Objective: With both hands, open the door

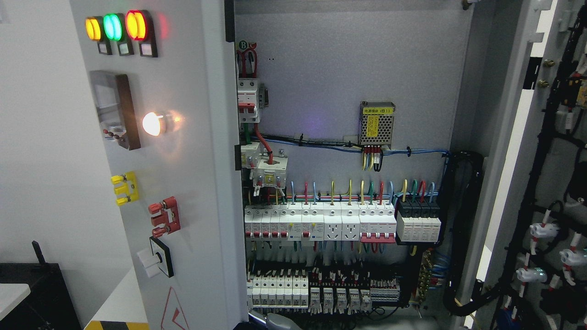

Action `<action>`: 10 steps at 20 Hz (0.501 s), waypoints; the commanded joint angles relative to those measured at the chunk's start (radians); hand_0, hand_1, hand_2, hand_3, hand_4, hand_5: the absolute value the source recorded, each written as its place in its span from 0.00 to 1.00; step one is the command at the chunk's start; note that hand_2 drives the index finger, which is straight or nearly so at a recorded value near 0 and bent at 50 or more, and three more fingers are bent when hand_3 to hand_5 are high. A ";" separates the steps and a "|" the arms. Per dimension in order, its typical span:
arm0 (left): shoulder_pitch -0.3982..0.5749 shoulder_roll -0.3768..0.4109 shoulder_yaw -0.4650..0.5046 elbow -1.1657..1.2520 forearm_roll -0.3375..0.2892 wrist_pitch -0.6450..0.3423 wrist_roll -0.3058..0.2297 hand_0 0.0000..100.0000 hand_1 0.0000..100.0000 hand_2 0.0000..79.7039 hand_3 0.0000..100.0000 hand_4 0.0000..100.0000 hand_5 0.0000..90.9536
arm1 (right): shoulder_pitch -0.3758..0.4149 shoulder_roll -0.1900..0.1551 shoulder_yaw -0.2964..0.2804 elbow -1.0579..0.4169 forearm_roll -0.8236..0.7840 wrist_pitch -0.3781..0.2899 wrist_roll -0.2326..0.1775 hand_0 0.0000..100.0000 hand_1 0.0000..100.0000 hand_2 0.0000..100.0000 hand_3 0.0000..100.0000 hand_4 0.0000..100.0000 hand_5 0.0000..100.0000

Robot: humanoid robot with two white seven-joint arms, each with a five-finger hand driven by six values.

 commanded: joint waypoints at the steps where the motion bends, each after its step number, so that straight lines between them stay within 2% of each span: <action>1: -0.032 0.000 0.000 0.000 0.001 -0.001 -0.001 0.00 0.00 0.00 0.00 0.00 0.00 | 0.016 -0.034 0.046 -0.035 0.000 0.000 0.001 0.38 0.00 0.00 0.00 0.00 0.00; 10: -0.032 0.000 0.000 0.000 -0.001 0.001 -0.001 0.00 0.00 0.00 0.00 0.00 0.00 | 0.027 -0.034 0.086 -0.047 0.001 0.002 0.000 0.38 0.00 0.00 0.00 0.00 0.00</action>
